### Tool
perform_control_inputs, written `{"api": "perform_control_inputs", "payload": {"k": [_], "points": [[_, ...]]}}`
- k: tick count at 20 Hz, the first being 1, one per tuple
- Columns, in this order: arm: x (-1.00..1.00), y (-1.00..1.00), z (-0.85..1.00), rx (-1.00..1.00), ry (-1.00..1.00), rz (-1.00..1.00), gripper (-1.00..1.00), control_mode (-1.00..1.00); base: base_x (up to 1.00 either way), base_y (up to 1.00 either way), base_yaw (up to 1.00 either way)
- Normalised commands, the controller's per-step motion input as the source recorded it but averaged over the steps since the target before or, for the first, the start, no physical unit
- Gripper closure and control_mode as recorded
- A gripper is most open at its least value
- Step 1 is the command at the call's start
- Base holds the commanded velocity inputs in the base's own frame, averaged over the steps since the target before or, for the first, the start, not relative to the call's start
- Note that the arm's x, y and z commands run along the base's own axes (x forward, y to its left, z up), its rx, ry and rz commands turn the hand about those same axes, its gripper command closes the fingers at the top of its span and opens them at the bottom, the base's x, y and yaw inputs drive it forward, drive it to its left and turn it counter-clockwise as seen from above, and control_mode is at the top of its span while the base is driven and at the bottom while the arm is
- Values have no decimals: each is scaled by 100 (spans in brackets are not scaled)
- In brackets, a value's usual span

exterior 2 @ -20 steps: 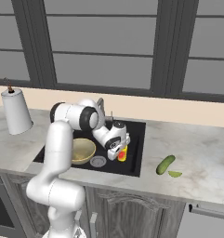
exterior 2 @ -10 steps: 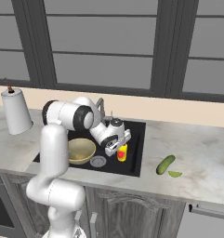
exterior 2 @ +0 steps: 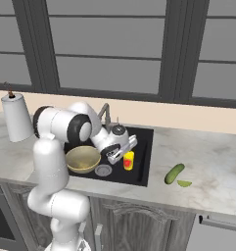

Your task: Remove the lemon wedge and cucumber from the sink. Then move the bowl and cup from the counter to the sink for washing.

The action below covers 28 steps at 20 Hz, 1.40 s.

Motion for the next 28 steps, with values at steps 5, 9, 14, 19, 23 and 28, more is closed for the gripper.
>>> {"api": "perform_control_inputs", "payload": {"k": [5, 9, 14, 19, 23, 28], "points": [[-28, 0, 48, -4, 0, 6, -100, -100, 0, 0, 0], [-20, 0, 60, -8, 0, 18, -100, -100, 0, 0, 0], [-17, 0, 61, -9, 6, 17, -100, -100, 0, 0, 0], [-28, -4, 52, -13, 17, 13, -100, -100, 0, 0, 0], [-29, -1, 46, -22, 25, 19, -100, -100, 0, 0, 0], [-33, 0, 41, -24, 19, 32, -100, -100, 0, 0, 0]]}}
